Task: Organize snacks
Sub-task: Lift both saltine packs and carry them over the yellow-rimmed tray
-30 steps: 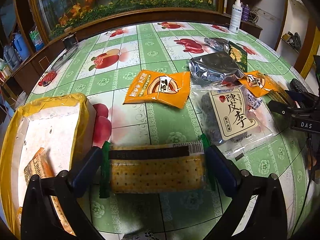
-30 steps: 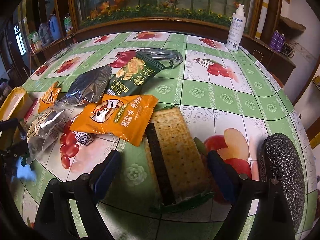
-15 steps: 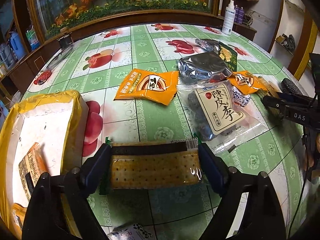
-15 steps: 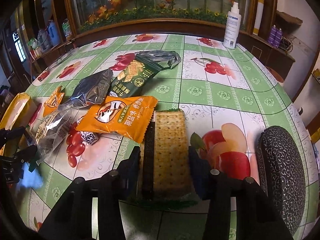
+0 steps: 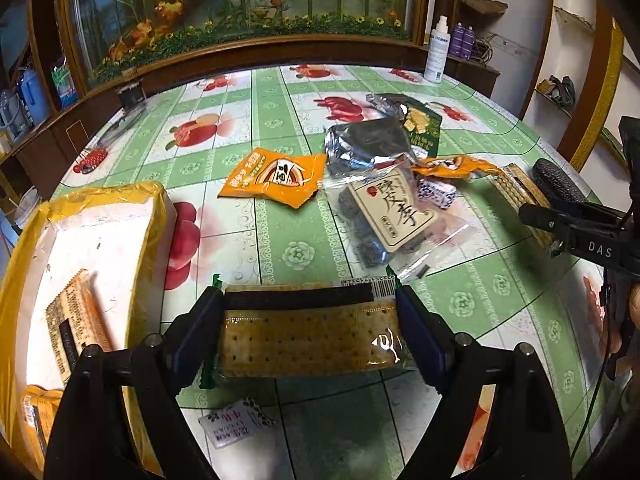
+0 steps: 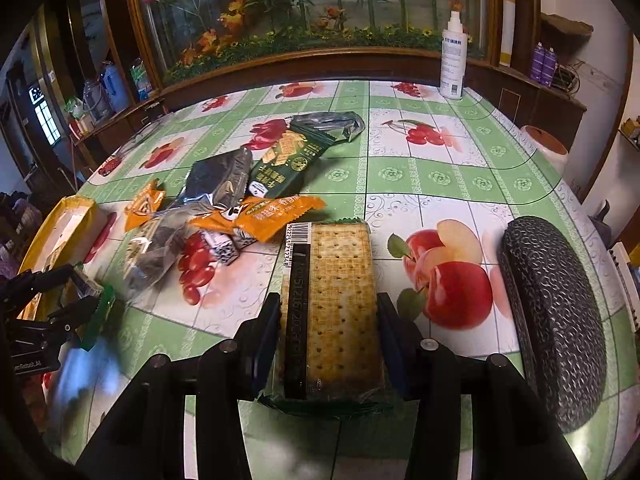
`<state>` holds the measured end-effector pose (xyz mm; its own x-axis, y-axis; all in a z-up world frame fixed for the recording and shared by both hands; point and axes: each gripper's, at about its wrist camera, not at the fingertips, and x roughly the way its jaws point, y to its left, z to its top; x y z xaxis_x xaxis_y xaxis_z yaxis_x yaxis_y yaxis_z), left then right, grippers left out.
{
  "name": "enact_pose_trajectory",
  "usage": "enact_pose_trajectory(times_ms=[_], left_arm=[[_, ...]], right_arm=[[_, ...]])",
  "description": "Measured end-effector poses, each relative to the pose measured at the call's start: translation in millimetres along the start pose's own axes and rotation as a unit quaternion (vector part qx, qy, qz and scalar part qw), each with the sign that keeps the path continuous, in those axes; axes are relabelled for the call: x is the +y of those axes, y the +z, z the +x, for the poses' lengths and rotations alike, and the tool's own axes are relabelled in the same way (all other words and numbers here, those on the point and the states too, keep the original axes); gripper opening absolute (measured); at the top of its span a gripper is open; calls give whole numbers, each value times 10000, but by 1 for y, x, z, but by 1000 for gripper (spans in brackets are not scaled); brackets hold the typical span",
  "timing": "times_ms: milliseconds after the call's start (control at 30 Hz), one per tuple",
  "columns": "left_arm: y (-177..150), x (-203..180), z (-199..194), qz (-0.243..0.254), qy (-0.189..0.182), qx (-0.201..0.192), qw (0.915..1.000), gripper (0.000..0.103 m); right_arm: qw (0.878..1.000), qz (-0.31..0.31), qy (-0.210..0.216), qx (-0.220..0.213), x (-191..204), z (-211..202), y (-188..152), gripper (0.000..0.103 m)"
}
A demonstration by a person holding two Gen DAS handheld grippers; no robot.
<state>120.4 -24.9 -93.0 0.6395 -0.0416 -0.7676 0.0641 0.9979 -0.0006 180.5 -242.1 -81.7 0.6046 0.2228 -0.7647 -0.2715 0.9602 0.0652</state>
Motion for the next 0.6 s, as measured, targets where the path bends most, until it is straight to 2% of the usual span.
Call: enact_pose_trajectory(times_ms=[200, 600], left_arm=[[-1, 1, -29, -46, 101, -270, 9996, 86], [-13, 30, -81, -312, 691, -684, 9948, 86]], right_arm=[[9997, -81, 77, -205, 15, -30, -3, 48], [9961, -521, 530, -485, 77, -69, -6, 47]])
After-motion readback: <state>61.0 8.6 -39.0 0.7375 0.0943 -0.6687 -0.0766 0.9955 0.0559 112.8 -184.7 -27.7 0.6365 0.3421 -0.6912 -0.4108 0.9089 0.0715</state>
